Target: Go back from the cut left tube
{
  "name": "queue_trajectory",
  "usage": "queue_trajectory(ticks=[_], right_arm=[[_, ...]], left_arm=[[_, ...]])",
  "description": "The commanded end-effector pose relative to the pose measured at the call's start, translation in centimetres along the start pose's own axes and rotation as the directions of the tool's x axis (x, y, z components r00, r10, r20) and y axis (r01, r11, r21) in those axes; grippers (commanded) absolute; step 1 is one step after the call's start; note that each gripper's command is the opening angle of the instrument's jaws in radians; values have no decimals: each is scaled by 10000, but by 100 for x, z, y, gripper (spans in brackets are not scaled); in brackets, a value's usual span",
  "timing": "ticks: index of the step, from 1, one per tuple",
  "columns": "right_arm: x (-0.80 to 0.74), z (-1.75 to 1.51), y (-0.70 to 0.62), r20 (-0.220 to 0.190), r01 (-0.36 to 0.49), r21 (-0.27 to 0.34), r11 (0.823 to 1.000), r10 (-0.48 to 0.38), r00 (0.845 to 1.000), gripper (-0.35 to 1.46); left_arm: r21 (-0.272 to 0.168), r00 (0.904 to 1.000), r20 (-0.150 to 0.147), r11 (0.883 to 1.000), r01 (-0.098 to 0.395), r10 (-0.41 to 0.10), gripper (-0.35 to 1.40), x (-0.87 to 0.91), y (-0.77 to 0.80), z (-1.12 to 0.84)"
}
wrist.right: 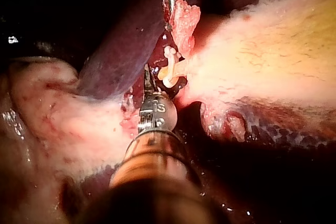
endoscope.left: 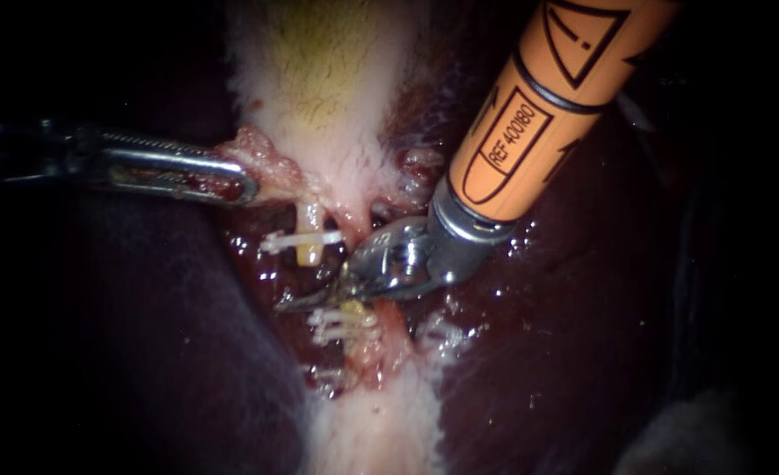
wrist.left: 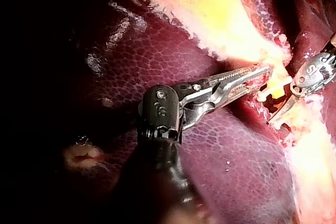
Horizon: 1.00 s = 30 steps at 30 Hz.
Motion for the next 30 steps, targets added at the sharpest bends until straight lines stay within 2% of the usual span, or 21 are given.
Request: queue_trajectory(ticks=[1, 4, 7, 9, 11, 14, 16, 19, 26, 30], right_arm=[[0, 0, 0, -1, -73, -1, 10000, 73, 10000, -35], [0, 0, 0, 29, -311, -15, 9995, 311, 9995, -35], [-1, -1, -1, -160, -644, 52, 9979, 645, 9978, -33], [-2, -1, -1, -393, -679, 176, 9975, 686, 9969, 9], [-2, -1, -1, -628, -719, 302, 9970, 737, 9953, 42], [-1, -2, -1, -735, -786, 230, 9966, 801, 9941, 81], [-1, -2, -1, -750, -791, 206, 9967, 805, 9939, 94], [-1, -3, -2, -791, -799, 132, 9967, 807, 9936, 106], [-1, -8, -7, -827, -801, 90, 9967, 806, 9933, 121], [-2, -24, -16, -1149, -537, -499, 9973, 476, 9922, 136]], left_arm=[[1, 10000, 0, 10000, 0, 0, -35, 0, 0, 0], [1, 10000, 0, 10000, 0, 0, -35, 0, 0, 0], [1, 10000, 0, 10000, 0, 0, -35, 0, 0, 0], [1, 10000, 0, 10000, -1, 1, -35, 0, 0, 0], [0, 10000, 1, 10000, -2, 2, -35, -1, -1, 0], [-2, 10000, 2, 10000, -2, 2, -35, -1, -1, 0], [-2, 10000, 2, 10000, -2, 2, -35, -1, -1, 0], [-3, 10000, 2, 10000, -3, 3, -35, -1, -1, 0], [-3, 10000, 2, 10000, -3, 3, -35, -1, -1, 0], [-6, 10000, 3, 10000, -4, 4, -35, -1, -3, 0]])
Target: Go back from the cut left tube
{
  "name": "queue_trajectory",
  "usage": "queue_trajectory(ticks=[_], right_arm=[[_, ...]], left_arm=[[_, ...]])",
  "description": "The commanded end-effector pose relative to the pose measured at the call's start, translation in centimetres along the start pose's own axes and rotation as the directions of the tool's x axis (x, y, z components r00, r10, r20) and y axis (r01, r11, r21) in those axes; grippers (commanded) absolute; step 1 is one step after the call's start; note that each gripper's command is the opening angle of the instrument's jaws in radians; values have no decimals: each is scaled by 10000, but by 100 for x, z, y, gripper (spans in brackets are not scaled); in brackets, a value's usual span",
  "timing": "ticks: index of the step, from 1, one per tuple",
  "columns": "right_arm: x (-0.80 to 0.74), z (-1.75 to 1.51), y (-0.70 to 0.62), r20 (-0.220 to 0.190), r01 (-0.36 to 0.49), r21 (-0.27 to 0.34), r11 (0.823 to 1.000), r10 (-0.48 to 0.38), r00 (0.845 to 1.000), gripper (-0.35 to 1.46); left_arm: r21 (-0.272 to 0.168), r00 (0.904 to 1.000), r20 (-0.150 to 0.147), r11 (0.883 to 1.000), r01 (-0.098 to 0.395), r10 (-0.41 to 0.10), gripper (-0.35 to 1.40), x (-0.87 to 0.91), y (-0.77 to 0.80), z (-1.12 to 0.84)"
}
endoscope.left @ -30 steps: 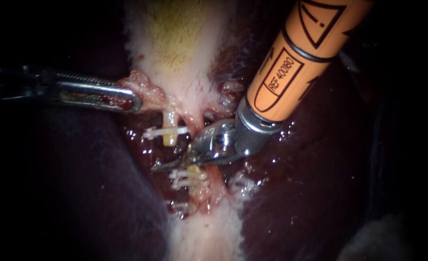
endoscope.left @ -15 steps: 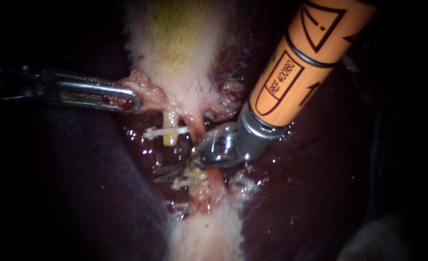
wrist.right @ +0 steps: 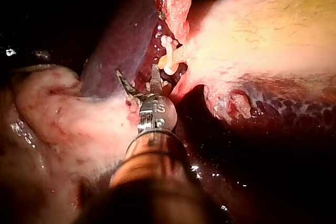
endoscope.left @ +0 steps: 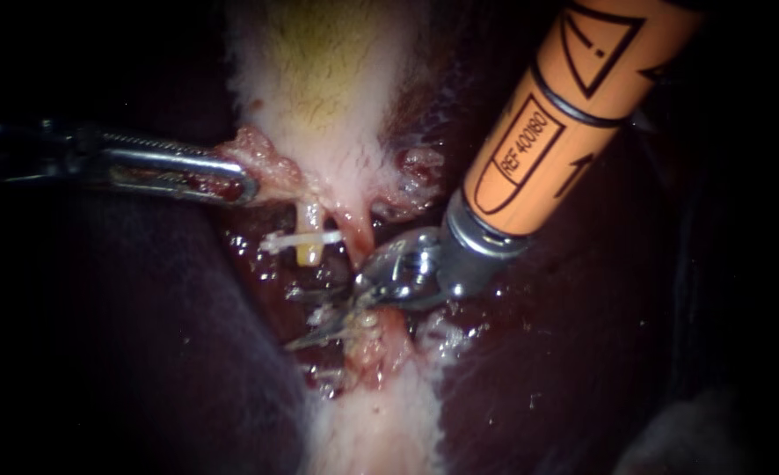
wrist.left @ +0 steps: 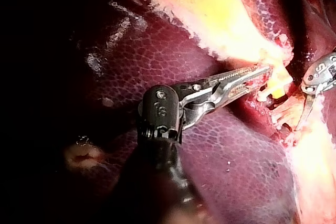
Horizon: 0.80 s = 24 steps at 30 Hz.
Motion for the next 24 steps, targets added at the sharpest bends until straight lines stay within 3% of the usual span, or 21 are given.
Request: queue_trajectory(ticks=[1, 4, 9, 20, 24], right_arm=[[1, -6, -2, -143, 226, -272, 9994, -230, 9996, 140], [4, -27, -11, -548, 910, -1390, 9861, -995, 9935, 143], [0, -68, -22, -546, 1632, -2241, 9608, -1796, 9822, 143], [-49, -142, -21, -186, 2581, -3299, 9080, -2795, 9600, 143], [-58, -158, -17, -85, 2705, -3428, 8996, -2909, 9567, 143]], left_arm=[[-3, 10000, 1, 10000, 3, -3, -35, 0, 0, 0], [-5, 10000, 2, 10000, 3, -3, -35, 0, -2, 0], [-16, 10000, 6, 10000, 0, 0, -35, -1, -5, -1], [-17, 10000, 7, 10000, 0, 0, -35, -1, -5, -2], [-17, 10000, 7, 10000, 0, 0, -35, -1, -5, -2]])
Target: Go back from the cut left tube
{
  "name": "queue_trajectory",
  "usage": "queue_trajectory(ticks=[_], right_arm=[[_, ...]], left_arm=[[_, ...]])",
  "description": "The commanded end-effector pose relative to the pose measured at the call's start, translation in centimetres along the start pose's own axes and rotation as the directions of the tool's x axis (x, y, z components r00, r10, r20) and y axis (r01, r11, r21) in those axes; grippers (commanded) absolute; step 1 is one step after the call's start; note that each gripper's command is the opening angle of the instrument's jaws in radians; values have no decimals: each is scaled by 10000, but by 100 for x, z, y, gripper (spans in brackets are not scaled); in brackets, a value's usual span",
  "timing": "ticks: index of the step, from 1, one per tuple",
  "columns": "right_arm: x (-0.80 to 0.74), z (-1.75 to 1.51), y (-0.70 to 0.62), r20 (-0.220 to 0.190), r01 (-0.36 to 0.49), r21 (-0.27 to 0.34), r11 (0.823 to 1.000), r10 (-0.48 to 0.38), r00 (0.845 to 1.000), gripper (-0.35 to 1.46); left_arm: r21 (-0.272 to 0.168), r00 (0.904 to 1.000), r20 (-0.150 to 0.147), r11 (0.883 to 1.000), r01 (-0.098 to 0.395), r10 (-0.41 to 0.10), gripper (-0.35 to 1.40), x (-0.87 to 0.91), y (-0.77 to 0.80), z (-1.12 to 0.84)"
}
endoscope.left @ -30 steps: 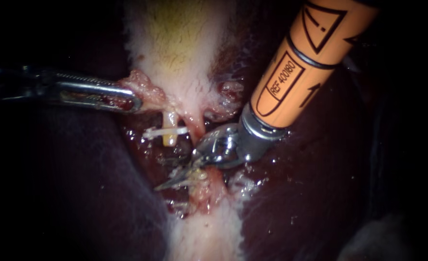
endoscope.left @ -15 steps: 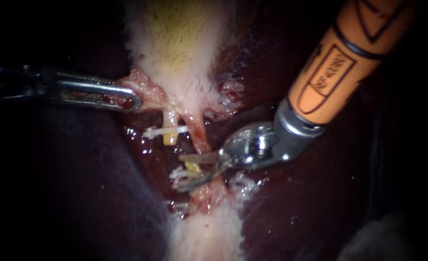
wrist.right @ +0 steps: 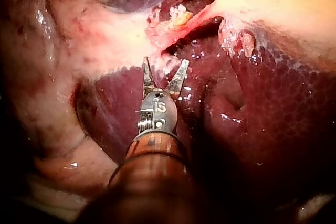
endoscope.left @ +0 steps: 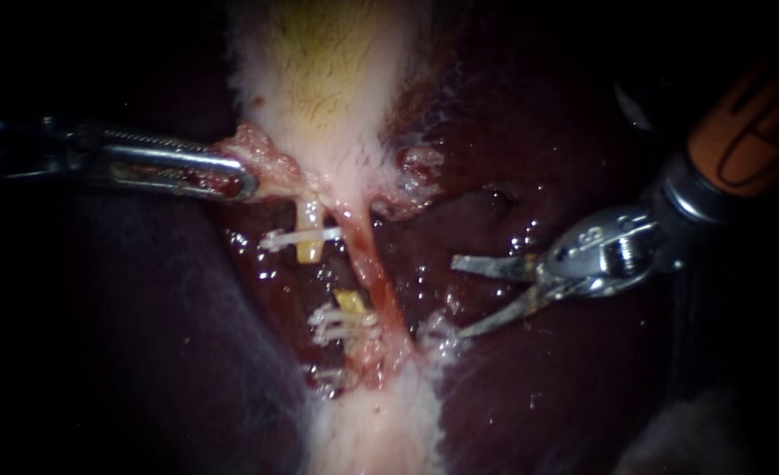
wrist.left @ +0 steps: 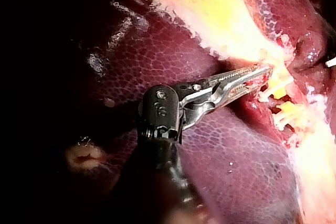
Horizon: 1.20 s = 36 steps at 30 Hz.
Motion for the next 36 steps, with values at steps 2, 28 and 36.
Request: queue_trajectory(ticks=[2, 28, 36], right_arm=[[-1, -6, 4, 33, 77, -93, 9999, -77, 10000, 143], [6, -22, 9, 59, 95, -133, 9999, -94, 9999, 145], [6, -22, 9, 60, 92, -136, 9999, -91, 9999, 145]], left_arm=[[1, 10000, 0, 10000, 1, -1, -35, 0, 0, 0], [106, 9999, -25, 9998, -142, 142, -35, -20, -25, 38], [113, 9998, -24, 9998, -177, 177, -35, -25, -37, 45]])
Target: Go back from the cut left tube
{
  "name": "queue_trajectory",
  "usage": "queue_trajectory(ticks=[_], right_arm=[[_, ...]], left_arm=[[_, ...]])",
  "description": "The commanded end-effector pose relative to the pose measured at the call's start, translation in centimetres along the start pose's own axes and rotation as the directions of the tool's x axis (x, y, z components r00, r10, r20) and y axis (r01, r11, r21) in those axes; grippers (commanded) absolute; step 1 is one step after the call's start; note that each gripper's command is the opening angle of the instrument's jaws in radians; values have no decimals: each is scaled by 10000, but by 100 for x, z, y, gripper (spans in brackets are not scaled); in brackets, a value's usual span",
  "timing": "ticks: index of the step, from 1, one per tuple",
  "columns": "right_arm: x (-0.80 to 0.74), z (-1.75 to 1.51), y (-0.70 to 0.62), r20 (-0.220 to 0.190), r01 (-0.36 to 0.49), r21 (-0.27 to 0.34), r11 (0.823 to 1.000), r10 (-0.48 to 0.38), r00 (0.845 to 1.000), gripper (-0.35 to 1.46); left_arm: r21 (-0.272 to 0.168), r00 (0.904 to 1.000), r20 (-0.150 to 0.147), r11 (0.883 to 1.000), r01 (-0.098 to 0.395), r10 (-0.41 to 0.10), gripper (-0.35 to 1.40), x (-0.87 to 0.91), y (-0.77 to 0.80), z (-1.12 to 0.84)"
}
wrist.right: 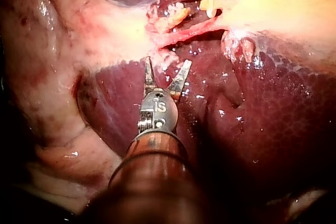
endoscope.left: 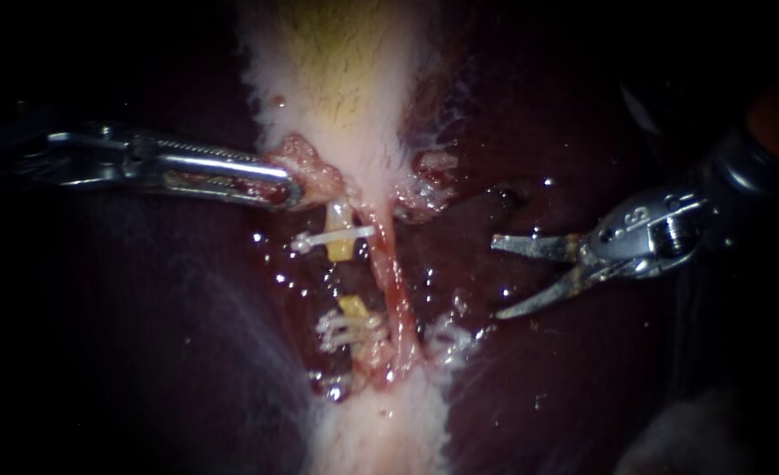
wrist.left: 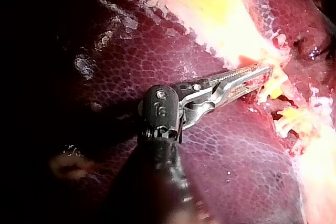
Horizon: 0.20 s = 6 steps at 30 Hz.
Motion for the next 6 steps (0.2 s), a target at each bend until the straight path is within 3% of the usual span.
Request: queue_trajectory(ticks=[1, 6], right_arm=[[0, 0, 0, 0, 0, 4, 10000, 0, 10000, 145], [0, 0, 0, 1, -3, 0, 10000, 3, 10000, 145]], left_arm=[[3, 10000, -3, 10000, -2, 2, -35, 0, 0, 0], [4, 10000, -3, 10000, -1, 1, -35, 0, 0, 0]])
